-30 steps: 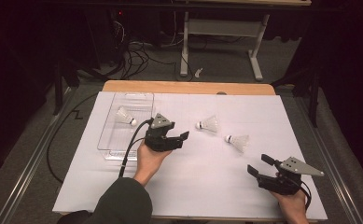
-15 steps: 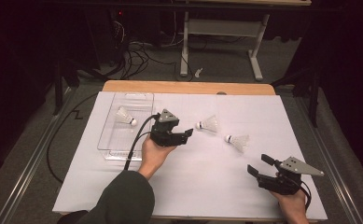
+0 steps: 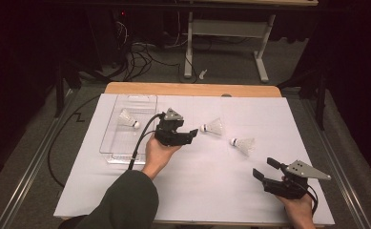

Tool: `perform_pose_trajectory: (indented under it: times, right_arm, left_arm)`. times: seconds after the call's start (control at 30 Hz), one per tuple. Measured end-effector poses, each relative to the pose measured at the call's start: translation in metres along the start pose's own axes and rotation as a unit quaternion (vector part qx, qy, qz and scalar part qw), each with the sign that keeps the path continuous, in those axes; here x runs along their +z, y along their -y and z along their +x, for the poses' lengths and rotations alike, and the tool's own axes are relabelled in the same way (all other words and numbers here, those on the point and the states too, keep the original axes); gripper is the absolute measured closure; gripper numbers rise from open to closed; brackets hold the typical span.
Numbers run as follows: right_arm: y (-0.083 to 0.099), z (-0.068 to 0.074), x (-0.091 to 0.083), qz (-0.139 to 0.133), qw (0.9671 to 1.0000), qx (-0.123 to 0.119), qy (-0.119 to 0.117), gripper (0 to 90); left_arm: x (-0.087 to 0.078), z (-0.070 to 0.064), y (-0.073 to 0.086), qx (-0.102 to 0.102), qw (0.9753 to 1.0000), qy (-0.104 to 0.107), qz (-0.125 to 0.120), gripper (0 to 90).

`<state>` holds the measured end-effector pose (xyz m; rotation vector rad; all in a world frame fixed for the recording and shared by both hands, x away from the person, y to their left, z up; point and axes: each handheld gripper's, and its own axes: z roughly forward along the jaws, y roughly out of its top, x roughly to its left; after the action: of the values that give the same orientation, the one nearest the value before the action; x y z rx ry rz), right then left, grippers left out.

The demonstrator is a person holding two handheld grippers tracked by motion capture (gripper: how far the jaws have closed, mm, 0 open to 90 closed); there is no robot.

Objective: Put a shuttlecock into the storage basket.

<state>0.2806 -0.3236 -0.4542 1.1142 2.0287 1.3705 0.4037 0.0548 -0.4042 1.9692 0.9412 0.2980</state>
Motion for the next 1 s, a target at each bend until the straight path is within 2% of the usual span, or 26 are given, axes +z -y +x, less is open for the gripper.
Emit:
perform_pose_trajectory:
  times: [0.37,0.8,1.0]
  right_arm:
    - [0.000,0.000,0.000,0.001,1.0000,-0.001,0.000,26.8]
    - [0.000,0.000,0.000,0.001,1.0000,-0.001,-0.002,26.8]
    - [0.000,0.000,0.000,0.001,1.0000,-0.001,-0.002,26.8]
  left_arm:
    - [0.004,0.000,-0.005,-0.001,0.9999,-0.001,0.010,34.1]
    - [0.007,0.003,-0.013,-0.015,0.9991,-0.004,0.040,36.2]
    - [0.010,0.000,-0.019,-0.009,0.9988,-0.012,0.047,34.9]
